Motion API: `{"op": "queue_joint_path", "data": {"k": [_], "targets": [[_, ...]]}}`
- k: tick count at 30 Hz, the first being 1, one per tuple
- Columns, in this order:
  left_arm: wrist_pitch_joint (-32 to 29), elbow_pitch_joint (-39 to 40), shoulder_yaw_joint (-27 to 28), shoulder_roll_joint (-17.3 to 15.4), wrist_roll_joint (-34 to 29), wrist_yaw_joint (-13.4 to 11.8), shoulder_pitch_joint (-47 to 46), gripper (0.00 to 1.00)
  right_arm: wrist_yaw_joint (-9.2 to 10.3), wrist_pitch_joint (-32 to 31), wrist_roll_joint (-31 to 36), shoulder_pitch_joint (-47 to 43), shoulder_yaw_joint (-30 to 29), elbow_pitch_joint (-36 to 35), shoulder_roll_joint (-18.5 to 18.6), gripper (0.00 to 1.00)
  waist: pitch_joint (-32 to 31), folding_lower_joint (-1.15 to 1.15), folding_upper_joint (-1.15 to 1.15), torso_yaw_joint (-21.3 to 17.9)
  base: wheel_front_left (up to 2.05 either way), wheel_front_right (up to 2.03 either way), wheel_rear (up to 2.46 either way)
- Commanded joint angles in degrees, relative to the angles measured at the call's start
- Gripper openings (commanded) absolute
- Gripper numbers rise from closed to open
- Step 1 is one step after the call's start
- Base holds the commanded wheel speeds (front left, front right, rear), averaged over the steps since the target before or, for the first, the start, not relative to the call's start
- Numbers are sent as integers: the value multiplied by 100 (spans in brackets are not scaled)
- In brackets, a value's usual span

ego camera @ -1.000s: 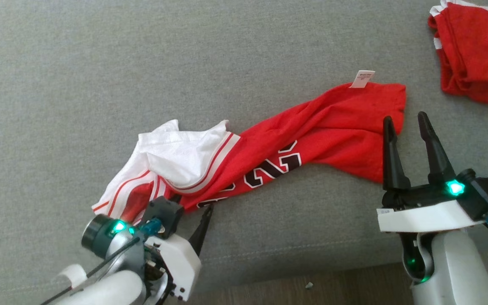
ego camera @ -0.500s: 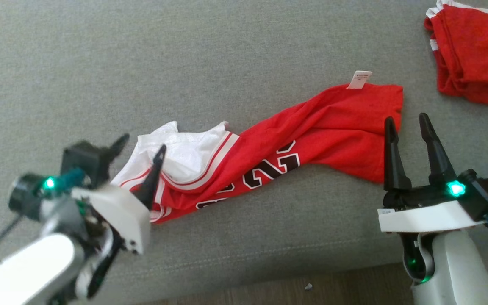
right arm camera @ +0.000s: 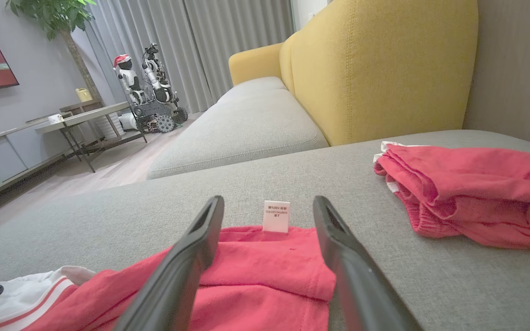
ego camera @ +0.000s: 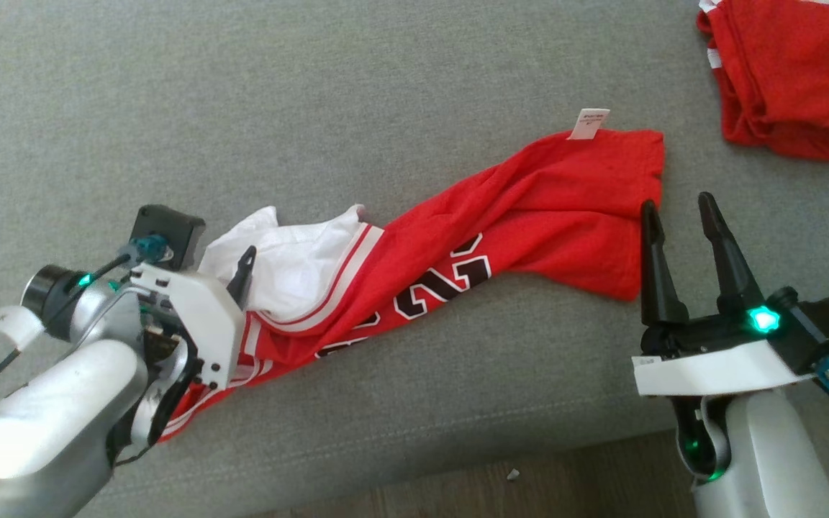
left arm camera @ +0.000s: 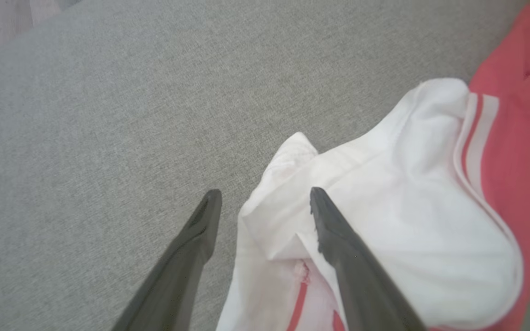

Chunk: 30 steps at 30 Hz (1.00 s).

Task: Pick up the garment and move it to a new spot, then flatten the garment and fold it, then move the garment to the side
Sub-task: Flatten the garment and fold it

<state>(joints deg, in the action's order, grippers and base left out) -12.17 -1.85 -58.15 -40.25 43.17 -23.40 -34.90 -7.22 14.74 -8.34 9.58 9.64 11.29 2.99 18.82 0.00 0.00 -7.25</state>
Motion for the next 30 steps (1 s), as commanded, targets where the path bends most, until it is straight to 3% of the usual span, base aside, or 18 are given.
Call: {"op": "queue_joint_path", "data": {"k": [1,10,11,13,15,17,18,20,21,30], "targets": [[-43,55,224,-197,-118,0,-303,100,-26,26,-70,109,121,-176,-11,100,12,0,0,-3,0,0,0],[-72,-19,202,-174,-48,-60,-216,98,-26,26,-95,135,61,-196,-12,100,56,0,0,94,0,0,0],[-65,-29,197,-163,-35,-48,-206,86,-26,26,-95,144,62,-197,-12,100,63,0,0,103,0,0,0],[-49,-61,181,-133,-25,-29,-195,49,-26,26,-101,168,65,-203,-12,100,77,0,0,112,0,0,0],[-35,-78,176,-112,-18,-16,-194,46,-26,26,-103,178,65,-208,-12,100,86,0,0,116,0,0,0],[-10,-123,154,-78,-22,22,-200,36,-26,26,-100,194,58,-215,-12,100,104,0,0,127,0,0,0],[2,-149,146,-61,-18,43,-204,24,-26,26,-97,201,54,-214,-12,100,112,0,0,131,0,0,0],[18,-203,129,-36,-23,73,-218,11,-26,26,-90,211,51,-206,-12,100,122,0,0,135,0,0,0],[33,-227,124,-23,-26,85,-223,0,-26,26,-88,214,51,-203,-12,100,124,0,0,136,0,0,0],[611,-194,138,-49,-482,0,-410,0,-26,26,-58,176,-11,-169,-12,100,-4,0,0,157,0,0,0]]}}
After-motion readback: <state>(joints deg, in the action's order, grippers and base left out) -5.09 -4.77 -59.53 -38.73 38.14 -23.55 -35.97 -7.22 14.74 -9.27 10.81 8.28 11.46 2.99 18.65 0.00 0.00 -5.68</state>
